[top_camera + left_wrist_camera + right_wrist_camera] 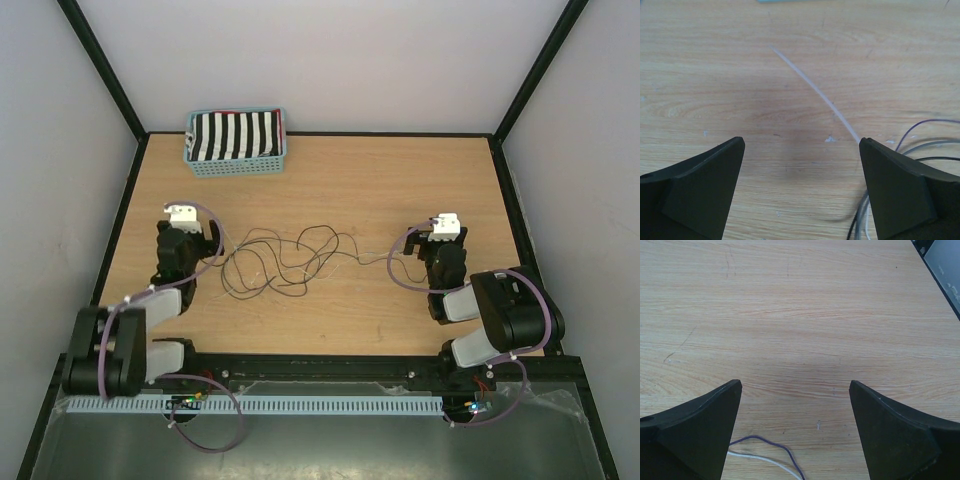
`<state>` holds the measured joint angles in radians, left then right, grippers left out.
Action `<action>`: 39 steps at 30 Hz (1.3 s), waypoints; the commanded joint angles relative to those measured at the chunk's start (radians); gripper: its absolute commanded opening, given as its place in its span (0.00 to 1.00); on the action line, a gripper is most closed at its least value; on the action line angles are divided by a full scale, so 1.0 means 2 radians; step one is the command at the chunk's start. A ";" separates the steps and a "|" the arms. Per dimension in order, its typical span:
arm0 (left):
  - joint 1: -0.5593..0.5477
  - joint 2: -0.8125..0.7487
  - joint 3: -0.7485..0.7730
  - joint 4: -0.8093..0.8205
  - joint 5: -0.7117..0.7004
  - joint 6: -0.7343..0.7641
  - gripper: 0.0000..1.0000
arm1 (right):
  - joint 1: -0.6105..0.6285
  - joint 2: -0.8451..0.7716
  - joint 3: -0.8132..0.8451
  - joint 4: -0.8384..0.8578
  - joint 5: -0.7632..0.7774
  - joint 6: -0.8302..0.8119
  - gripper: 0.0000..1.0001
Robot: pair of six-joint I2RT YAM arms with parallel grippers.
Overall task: Zip-tie the wires
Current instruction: Reset both arms
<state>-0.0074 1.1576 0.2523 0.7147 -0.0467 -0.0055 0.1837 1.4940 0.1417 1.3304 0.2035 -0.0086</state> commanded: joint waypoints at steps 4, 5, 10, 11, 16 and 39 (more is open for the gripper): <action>-0.001 0.159 -0.011 0.206 -0.002 0.036 0.99 | 0.005 0.002 0.012 -0.003 0.010 -0.004 0.99; -0.001 0.177 -0.008 0.219 0.002 0.040 0.99 | 0.005 0.002 0.013 -0.003 0.011 -0.004 0.99; 0.009 0.186 0.030 0.160 0.008 0.030 0.99 | 0.006 0.002 0.013 -0.004 0.011 -0.005 0.99; 0.014 0.189 0.034 0.157 0.011 0.026 0.99 | 0.006 0.002 0.013 -0.004 0.012 -0.005 0.99; 0.017 0.188 0.048 0.129 0.013 0.021 0.99 | 0.006 0.002 0.013 -0.004 0.011 -0.005 0.99; 0.004 0.191 0.066 0.093 -0.013 0.030 0.99 | 0.006 0.002 0.012 -0.003 0.011 -0.005 0.99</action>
<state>0.0048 1.5398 0.3599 0.9188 -0.0608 0.0483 0.1902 1.4944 0.1524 1.3174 0.2184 -0.0170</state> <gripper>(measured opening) 0.991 0.993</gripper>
